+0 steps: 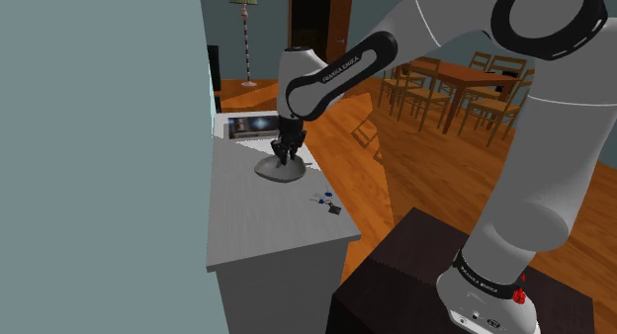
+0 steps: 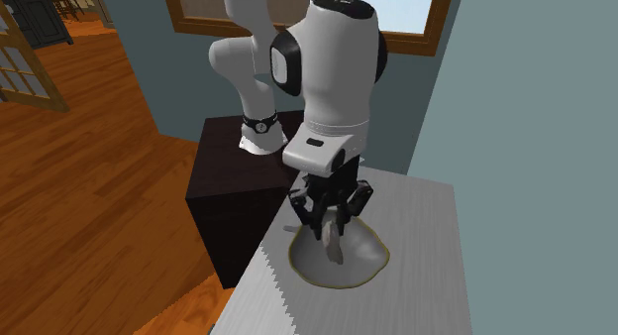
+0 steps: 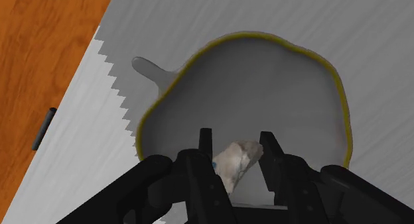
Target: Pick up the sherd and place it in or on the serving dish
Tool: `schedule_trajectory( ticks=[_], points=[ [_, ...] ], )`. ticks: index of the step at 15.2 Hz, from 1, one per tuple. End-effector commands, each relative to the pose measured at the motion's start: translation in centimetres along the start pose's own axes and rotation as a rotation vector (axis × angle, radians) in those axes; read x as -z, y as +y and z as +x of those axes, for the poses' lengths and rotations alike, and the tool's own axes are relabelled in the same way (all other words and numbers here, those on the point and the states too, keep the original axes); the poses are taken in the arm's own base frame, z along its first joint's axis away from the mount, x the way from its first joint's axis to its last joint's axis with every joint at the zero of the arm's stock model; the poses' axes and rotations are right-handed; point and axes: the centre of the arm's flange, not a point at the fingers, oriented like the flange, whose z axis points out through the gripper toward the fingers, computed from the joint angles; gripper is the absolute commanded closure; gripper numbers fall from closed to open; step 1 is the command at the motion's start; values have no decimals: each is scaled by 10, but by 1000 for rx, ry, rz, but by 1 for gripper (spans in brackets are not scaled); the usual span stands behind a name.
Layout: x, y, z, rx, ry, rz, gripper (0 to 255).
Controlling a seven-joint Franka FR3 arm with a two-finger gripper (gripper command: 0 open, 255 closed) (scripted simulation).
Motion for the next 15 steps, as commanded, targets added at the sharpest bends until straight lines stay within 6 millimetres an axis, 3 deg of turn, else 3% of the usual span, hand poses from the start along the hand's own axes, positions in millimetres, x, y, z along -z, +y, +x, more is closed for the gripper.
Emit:
schedule_trajectory(
  ticks=[1, 9, 10, 15],
  points=[
    [-12, 0, 0, 0, 1, 0, 255],
    [-16, 0, -1, 0, 1, 0, 255],
    [-16, 0, -1, 0, 1, 0, 0],
    [-16, 0, -1, 0, 1, 0, 0]
  ],
)
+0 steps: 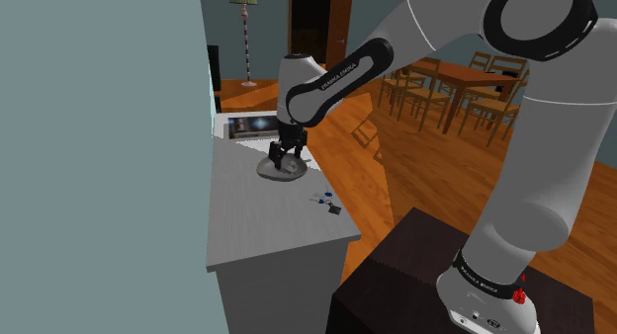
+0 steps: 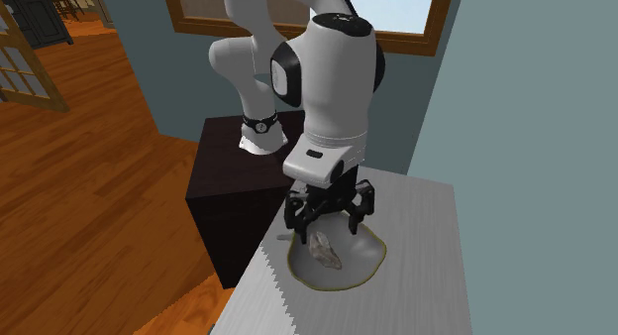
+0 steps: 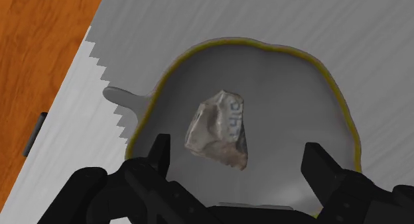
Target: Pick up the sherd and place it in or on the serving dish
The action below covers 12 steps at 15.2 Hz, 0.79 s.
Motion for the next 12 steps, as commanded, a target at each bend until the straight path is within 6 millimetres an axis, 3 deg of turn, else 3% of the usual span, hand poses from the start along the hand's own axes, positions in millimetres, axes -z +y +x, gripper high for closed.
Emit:
schedule_trajectory(
  ticks=[1, 4, 12],
  points=[
    [13, 0, 0, 0, 0, 0, 0],
    [50, 0, 0, 0, 0, 0, 0],
    [50, 0, 0, 0, 0, 0, 0]
  ],
)
